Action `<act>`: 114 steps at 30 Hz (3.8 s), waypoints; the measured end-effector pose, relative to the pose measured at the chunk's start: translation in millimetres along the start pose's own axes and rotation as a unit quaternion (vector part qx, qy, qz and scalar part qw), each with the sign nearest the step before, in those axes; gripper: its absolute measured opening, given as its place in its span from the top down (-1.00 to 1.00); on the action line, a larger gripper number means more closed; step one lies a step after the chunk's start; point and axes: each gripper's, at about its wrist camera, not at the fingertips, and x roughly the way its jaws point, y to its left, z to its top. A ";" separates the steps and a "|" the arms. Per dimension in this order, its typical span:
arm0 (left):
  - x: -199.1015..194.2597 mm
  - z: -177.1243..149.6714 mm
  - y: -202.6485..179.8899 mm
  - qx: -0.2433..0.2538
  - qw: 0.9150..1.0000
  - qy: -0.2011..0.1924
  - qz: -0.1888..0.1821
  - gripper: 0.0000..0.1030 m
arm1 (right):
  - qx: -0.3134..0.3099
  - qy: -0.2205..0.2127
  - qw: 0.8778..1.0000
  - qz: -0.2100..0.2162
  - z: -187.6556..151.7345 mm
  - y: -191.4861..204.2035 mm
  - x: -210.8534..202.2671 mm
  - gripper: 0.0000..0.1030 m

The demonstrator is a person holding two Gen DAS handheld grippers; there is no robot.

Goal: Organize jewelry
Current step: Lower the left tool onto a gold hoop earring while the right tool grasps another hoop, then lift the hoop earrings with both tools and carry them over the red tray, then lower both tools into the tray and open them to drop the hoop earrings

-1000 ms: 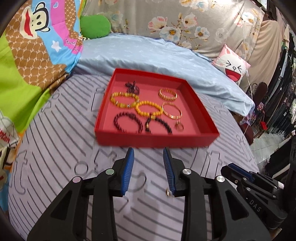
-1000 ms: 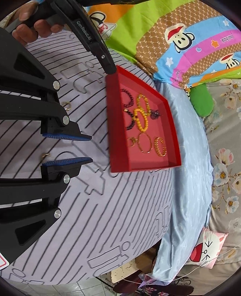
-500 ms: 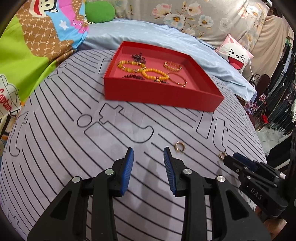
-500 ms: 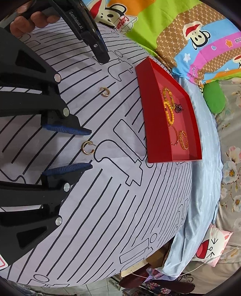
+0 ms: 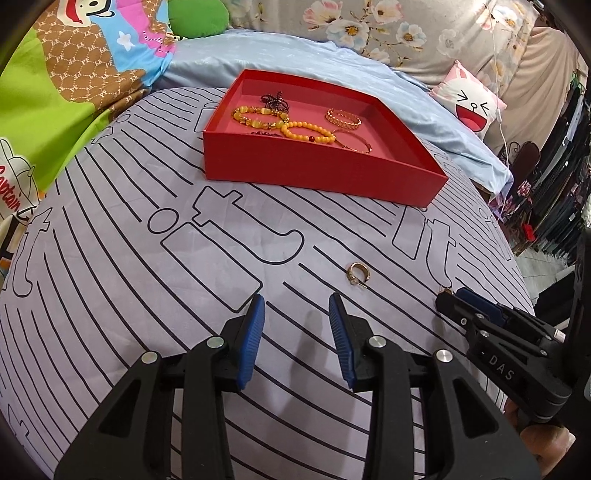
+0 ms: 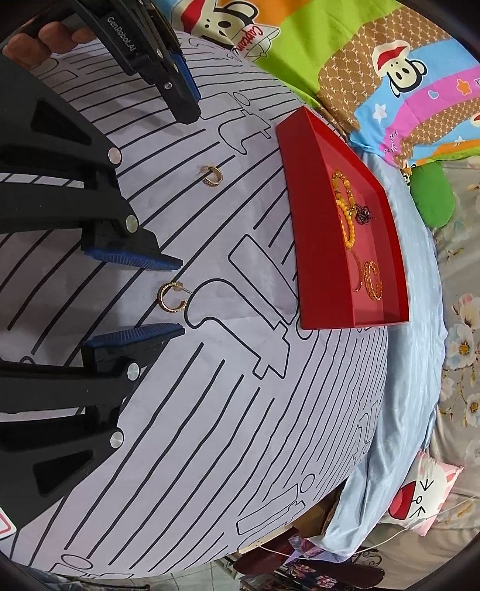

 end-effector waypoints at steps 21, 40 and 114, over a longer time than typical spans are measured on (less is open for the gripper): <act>17.9 10.2 -31.2 0.030 0.999 0.004 -0.011 0.17 | 0.020 -0.009 1.000 0.007 2.4 -14.9 -7.5 0.69; 36.9 11.3 -49.0 0.069 0.997 -0.013 0.018 0.57 | 0.047 -0.003 0.999 0.014 6.9 -32.0 -1.9 0.69; 115.6 237.5 -35.3 0.058 0.997 -0.042 0.038 0.68 | -0.007 -0.043 0.998 0.041 233.5 11.8 96.3 0.68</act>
